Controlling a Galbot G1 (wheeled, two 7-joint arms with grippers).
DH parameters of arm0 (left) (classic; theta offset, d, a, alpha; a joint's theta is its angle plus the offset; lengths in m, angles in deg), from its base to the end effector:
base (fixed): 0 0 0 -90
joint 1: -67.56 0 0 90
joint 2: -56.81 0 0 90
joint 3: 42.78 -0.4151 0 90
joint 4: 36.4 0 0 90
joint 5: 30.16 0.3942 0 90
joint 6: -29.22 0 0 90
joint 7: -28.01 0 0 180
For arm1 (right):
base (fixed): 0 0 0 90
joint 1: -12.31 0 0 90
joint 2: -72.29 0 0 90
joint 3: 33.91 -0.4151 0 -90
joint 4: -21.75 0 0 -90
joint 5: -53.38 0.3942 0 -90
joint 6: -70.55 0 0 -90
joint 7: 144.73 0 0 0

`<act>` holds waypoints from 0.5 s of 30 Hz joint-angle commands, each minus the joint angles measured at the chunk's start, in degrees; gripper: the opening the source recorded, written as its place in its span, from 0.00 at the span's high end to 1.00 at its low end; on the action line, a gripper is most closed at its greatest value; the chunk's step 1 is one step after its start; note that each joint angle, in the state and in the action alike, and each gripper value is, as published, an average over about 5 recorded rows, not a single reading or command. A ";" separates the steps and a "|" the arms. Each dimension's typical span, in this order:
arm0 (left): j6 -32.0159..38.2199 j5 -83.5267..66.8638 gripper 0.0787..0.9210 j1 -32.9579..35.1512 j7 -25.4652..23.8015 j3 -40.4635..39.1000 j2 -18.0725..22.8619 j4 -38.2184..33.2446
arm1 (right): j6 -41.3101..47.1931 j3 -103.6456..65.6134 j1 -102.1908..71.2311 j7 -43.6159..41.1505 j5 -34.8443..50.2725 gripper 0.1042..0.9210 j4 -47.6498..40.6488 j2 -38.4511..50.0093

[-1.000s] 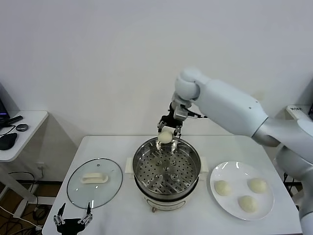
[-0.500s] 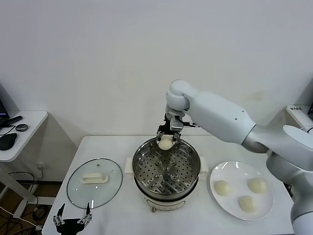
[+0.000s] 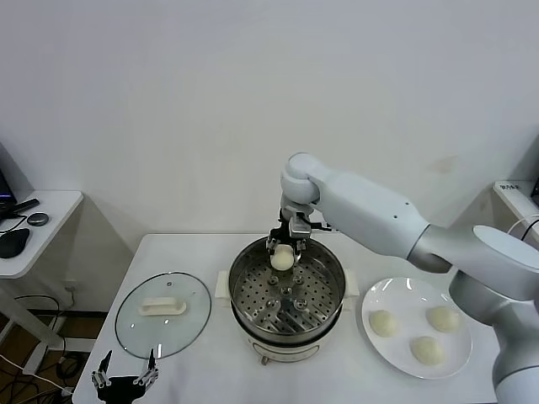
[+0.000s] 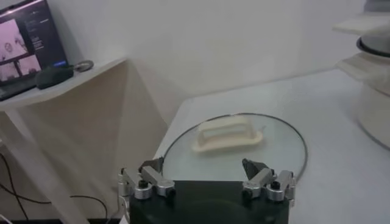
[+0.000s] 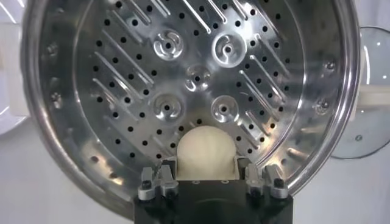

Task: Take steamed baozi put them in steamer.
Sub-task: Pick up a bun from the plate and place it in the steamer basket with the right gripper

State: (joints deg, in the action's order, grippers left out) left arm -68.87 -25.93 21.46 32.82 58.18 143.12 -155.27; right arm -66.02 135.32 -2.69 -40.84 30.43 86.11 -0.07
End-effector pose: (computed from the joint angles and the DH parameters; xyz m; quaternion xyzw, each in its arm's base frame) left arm 0.0916 0.0800 -0.3936 0.1021 -0.9681 -0.1230 0.1932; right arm 0.6585 0.1552 -0.1077 -0.6776 0.0331 -0.7317 0.0657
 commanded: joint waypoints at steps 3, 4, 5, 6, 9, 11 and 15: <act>0.00 0.09 0.12 -0.04 0.01 -0.25 0.12 0.12 | 3.94 0.74 -0.82 2.16 -0.61 0.36 1.00 0.47; 0.01 0.11 0.12 -0.06 0.02 -0.29 0.14 0.10 | 5.24 1.07 -0.81 2.37 -0.02 0.33 1.46 0.69; 0.01 0.11 0.12 -0.07 0.03 -0.32 0.15 0.08 | 6.31 1.37 -0.81 2.58 0.68 0.29 1.81 0.86; 0.01 0.12 0.12 -0.08 0.03 -0.34 0.16 0.05 | 7.42 1.66 -0.82 2.76 1.39 0.26 2.15 1.04; 0.01 0.14 0.12 0.02 0.03 -0.38 0.16 -0.13 | 9.69 1.97 -0.68 2.93 2.83 0.17 2.88 1.49; 0.01 0.17 0.12 0.15 0.05 -0.41 0.18 -0.28 | 10.56 1.87 -0.18 2.83 3.62 0.13 3.37 1.97; -0.04 0.26 0.12 0.54 -0.09 -0.73 0.10 -0.86 | 13.02 1.23 2.74 2.51 8.94 0.12 6.73 5.61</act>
State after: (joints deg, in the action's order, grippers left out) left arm -68.87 -25.76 21.70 32.85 57.71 143.33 -155.67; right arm -58.25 136.49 -2.14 -38.84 33.85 89.52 2.48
